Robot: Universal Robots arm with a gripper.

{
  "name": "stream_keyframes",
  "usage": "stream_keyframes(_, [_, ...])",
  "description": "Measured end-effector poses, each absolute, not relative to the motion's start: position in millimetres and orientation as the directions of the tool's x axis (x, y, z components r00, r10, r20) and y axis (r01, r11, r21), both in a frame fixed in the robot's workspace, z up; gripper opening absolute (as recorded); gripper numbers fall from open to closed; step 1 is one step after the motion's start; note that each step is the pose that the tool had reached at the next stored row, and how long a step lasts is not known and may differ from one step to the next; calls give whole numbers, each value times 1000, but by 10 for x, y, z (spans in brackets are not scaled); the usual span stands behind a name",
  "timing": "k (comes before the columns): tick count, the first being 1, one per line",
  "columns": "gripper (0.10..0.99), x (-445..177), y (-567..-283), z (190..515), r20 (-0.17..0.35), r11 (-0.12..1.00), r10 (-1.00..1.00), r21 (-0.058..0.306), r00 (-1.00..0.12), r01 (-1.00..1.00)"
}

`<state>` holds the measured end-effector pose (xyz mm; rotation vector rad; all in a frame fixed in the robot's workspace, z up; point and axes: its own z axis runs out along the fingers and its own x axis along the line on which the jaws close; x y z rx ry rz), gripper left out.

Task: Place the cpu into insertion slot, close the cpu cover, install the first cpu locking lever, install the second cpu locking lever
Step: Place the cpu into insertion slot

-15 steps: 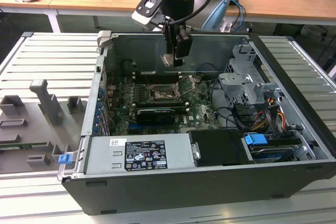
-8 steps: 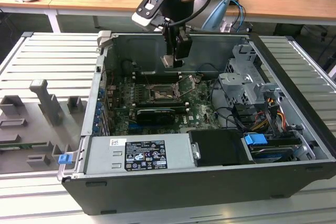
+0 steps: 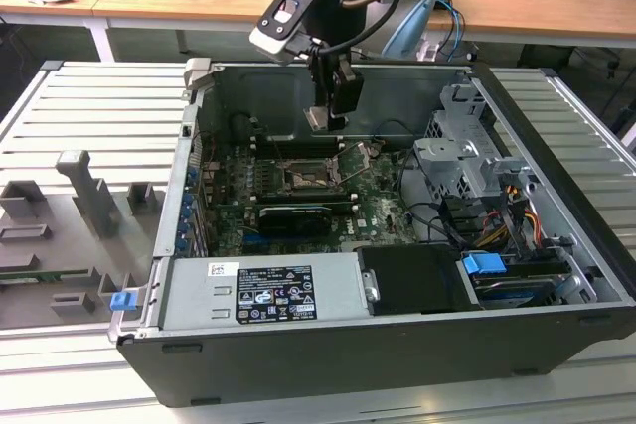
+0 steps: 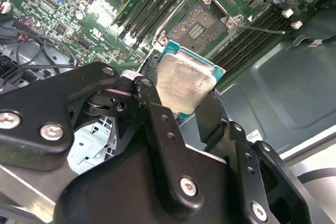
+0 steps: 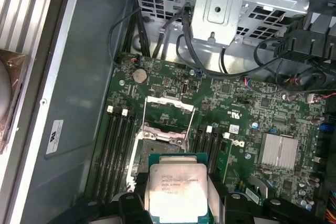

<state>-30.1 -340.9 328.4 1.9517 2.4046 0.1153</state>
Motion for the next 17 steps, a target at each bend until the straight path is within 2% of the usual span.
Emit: stream_keyframes(17, [529,-301,-3409,3196,14,200,979,84,-202,976])
